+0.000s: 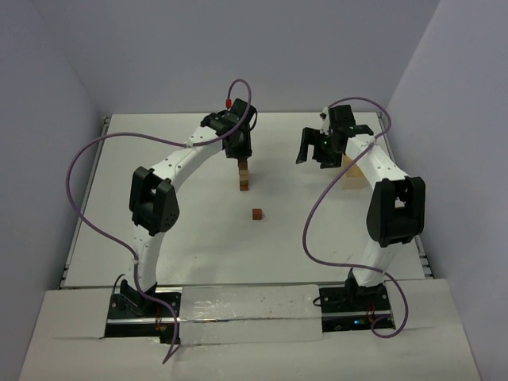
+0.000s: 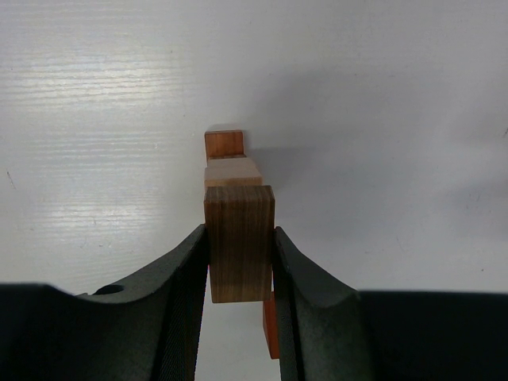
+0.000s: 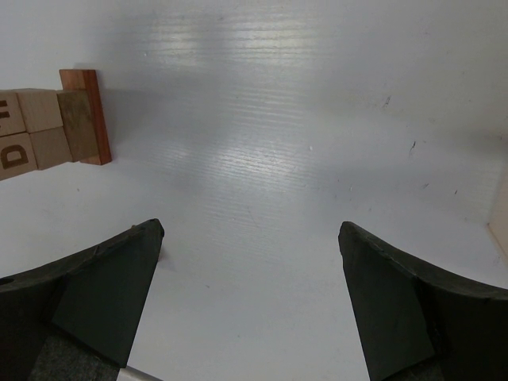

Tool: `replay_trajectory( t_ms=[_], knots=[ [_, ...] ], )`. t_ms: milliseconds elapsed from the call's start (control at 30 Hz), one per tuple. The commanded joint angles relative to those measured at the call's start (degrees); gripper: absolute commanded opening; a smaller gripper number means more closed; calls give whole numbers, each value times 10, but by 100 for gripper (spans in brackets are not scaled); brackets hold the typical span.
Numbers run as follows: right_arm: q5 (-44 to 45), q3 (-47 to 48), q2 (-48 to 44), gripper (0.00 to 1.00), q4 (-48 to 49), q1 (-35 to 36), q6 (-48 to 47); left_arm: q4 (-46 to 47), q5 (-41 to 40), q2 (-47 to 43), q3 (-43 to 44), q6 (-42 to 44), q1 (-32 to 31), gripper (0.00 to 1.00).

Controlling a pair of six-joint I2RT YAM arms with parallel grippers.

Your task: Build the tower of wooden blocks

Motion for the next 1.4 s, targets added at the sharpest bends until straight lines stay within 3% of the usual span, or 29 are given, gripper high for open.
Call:
replay_trajectory(
  t_ms=[0,600,700,967,1367],
  knots=[
    [-1,26,3,100,-2,-4,3,3,2,6,26,-3,2,19],
    [-2,26,5,100,-2,-4,3,4,11,13,28,1,3,26],
    [-2,26,5,100,-2,-4,3,4,15,15,29,1,3,33],
    [-2,26,4,100,-3,-4,4,6,20,14,29,2,3,64],
    [-10,24,1,100,2,1,1,9,19,-17,40,30,3,72]
  ],
)
